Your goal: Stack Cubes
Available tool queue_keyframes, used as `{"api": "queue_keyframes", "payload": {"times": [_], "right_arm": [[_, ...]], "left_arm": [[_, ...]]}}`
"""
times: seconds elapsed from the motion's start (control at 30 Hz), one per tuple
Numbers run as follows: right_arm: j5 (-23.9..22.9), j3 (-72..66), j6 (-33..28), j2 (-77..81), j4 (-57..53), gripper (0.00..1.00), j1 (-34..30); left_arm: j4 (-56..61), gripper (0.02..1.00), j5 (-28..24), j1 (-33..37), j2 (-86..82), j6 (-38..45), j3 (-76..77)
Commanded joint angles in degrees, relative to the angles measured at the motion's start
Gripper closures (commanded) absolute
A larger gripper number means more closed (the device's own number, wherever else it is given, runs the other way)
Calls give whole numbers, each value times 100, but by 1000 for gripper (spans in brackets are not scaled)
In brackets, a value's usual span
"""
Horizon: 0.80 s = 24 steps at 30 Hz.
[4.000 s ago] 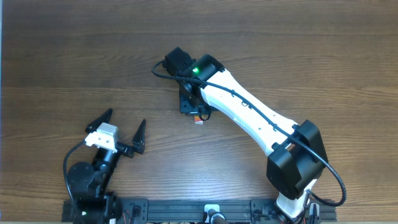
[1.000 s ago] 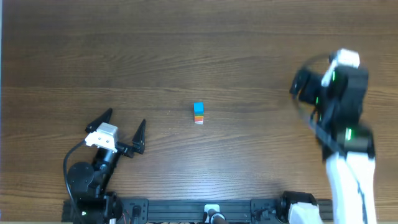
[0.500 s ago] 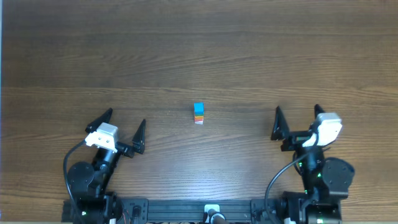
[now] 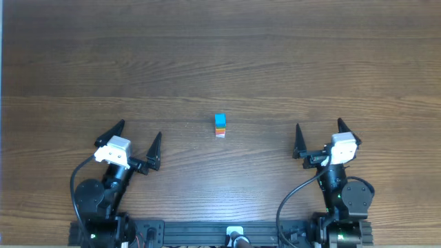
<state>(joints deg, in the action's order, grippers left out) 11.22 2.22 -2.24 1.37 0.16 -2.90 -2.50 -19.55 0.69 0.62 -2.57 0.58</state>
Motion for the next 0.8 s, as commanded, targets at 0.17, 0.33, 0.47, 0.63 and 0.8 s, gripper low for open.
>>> {"api": "queue_keyframes", "payload": {"times": [0.17, 0.33, 0.47, 0.63, 0.8], "right_arm": [[-328, -195, -428, -109, 170, 9, 173], [-348, -190, -426, -101, -396, 7, 177], [-341, -190, -424, -74, -385, 7, 177], [-341, -190, -424, -72, -385, 7, 177], [-341, -190, -424, -72, -385, 7, 177]], "left_arm": [[-9, 20, -55, -33, -31, 68, -24], [-9, 18, -55, -33, -31, 68, -24], [-9, 20, -55, -33, -31, 68, -24], [-9, 18, -55, -33, -31, 68, -24], [-9, 23, -55, -33, -31, 68, -24]]}}
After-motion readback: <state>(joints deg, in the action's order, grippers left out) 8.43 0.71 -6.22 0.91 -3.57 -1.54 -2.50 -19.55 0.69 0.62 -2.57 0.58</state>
